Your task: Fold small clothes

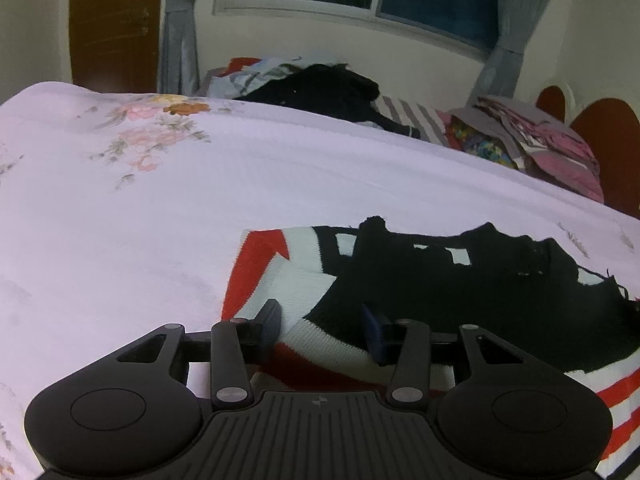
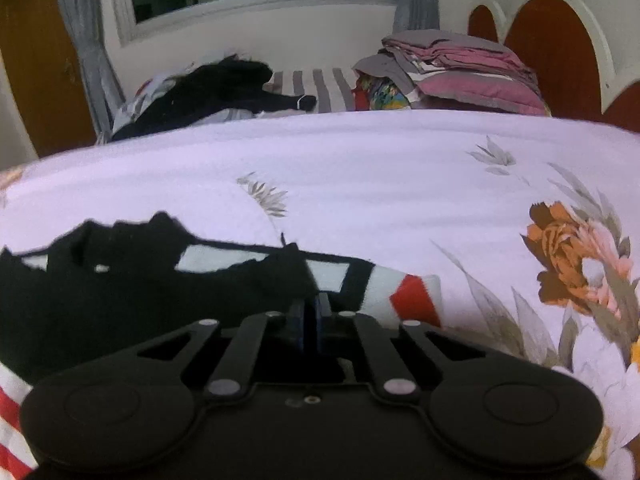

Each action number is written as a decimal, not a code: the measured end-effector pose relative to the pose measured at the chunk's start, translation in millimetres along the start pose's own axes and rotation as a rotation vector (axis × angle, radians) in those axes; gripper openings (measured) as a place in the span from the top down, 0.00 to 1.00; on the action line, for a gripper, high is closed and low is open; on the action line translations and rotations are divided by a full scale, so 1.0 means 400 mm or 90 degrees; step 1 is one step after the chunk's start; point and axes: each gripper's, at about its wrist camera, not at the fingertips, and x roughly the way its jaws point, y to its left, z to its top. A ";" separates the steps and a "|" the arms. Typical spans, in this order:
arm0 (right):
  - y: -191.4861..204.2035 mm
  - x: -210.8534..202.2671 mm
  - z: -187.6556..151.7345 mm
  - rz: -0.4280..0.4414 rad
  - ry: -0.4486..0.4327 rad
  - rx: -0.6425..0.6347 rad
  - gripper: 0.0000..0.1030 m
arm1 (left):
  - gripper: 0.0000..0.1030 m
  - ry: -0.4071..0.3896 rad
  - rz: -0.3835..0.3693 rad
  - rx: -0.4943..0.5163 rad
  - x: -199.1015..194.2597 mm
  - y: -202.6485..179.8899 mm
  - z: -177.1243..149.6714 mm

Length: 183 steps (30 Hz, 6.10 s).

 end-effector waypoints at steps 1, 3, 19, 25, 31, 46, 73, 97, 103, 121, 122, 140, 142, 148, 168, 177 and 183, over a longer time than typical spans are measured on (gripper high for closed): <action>0.002 -0.003 -0.003 -0.003 -0.004 -0.003 0.97 | 0.56 -0.002 0.001 0.002 -0.003 0.001 -0.002; -0.006 -0.018 -0.007 0.001 -0.012 0.018 0.93 | 0.56 -0.001 0.000 -0.008 -0.011 0.010 0.000; 0.201 -0.170 -0.060 0.134 -0.012 -0.057 0.79 | 0.50 0.001 -0.117 0.069 -0.145 -0.145 -0.030; 0.252 -0.178 -0.112 0.134 0.006 -0.100 0.76 | 0.49 0.039 -0.102 0.094 -0.120 -0.141 -0.088; 0.201 -0.175 -0.143 0.063 0.001 -0.127 0.75 | 0.49 0.027 -0.082 0.090 -0.137 -0.094 -0.105; 0.139 -0.243 -0.164 0.074 -0.007 -0.048 0.70 | 0.47 0.044 -0.061 0.040 -0.183 -0.072 -0.109; 0.051 -0.316 -0.247 -0.016 0.010 -0.026 0.64 | 0.31 0.048 -0.059 0.094 -0.237 -0.067 -0.176; 0.013 -0.308 -0.269 -0.040 0.091 -0.068 0.71 | 0.20 0.062 -0.005 0.096 -0.252 -0.072 -0.212; 0.028 -0.387 -0.236 0.056 0.005 -0.060 0.53 | 0.19 0.077 0.013 0.020 -0.276 -0.077 -0.202; 0.220 -0.339 -0.165 0.184 -0.007 -0.095 0.47 | 0.10 0.162 -0.036 -0.186 -0.324 0.049 -0.265; 0.230 -0.328 -0.166 0.183 -0.002 -0.089 0.47 | 0.10 0.164 -0.043 -0.208 -0.310 0.059 -0.270; 0.351 -0.181 -0.211 0.069 -0.005 -0.170 0.48 | 0.68 0.019 -0.135 -0.391 -0.145 0.136 -0.239; 0.347 -0.184 -0.214 0.073 -0.009 -0.168 0.47 | 0.74 0.017 -0.145 -0.389 -0.146 0.141 -0.237; 0.330 -0.195 -0.199 0.094 -0.003 -0.139 0.47 | 0.84 -0.018 -0.166 -0.336 -0.187 0.114 -0.196; -0.125 -0.359 -0.205 0.013 -0.051 0.082 0.47 | 0.84 -0.044 -0.326 0.103 -0.222 -0.518 -0.146; -0.191 -0.361 -0.160 0.153 -0.034 0.162 0.32 | 0.29 -0.038 -0.298 0.244 -0.285 -0.576 -0.206; -0.129 -0.272 -0.123 0.246 0.044 0.170 0.31 | 0.27 -0.031 -0.308 0.236 -0.380 -0.522 -0.194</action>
